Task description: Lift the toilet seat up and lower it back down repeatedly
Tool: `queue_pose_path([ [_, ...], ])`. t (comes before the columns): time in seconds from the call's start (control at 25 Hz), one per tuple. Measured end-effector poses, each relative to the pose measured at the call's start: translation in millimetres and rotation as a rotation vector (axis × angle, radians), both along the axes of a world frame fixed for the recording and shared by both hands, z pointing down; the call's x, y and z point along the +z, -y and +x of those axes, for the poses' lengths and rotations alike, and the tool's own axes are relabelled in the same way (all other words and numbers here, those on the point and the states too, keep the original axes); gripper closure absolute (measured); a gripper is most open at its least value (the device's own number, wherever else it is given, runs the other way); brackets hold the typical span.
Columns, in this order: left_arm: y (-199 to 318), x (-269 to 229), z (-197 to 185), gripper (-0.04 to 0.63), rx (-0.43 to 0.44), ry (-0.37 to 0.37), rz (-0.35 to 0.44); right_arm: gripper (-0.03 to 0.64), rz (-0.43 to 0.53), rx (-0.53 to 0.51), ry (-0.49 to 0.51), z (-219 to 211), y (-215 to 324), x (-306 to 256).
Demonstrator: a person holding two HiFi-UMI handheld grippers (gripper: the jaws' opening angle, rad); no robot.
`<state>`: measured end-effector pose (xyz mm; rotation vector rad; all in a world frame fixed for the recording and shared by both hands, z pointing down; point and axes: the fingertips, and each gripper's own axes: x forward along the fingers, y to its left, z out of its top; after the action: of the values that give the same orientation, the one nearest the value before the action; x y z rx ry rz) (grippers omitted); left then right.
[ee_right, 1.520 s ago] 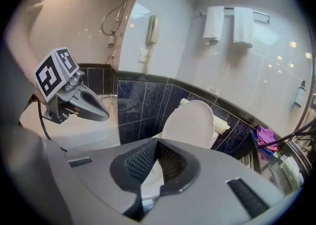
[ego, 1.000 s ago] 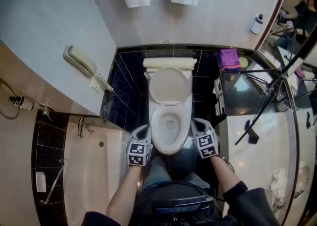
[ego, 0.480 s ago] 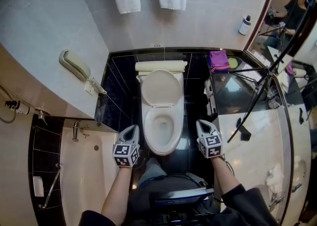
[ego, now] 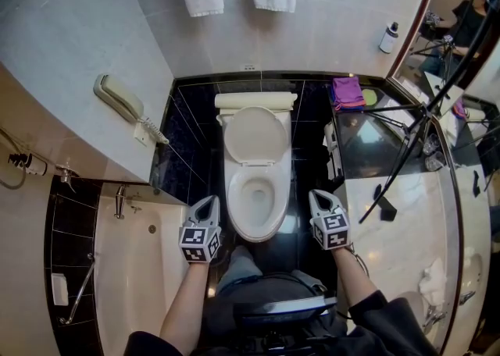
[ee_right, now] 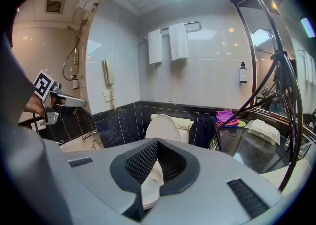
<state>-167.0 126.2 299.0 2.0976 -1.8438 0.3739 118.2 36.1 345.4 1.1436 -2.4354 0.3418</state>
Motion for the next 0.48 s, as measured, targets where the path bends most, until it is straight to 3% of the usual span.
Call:
queue_pose_path([
  [0.36,15,5,5,0.598,0.033,0.039,0.011,0.592,-0.06,0.023,-0.005,-3,8,26],
  [0.48,24,16,14,0.597,0.073,0.066,0.004,0.547,-0.122,0.031,0.007,-5,8,50],
])
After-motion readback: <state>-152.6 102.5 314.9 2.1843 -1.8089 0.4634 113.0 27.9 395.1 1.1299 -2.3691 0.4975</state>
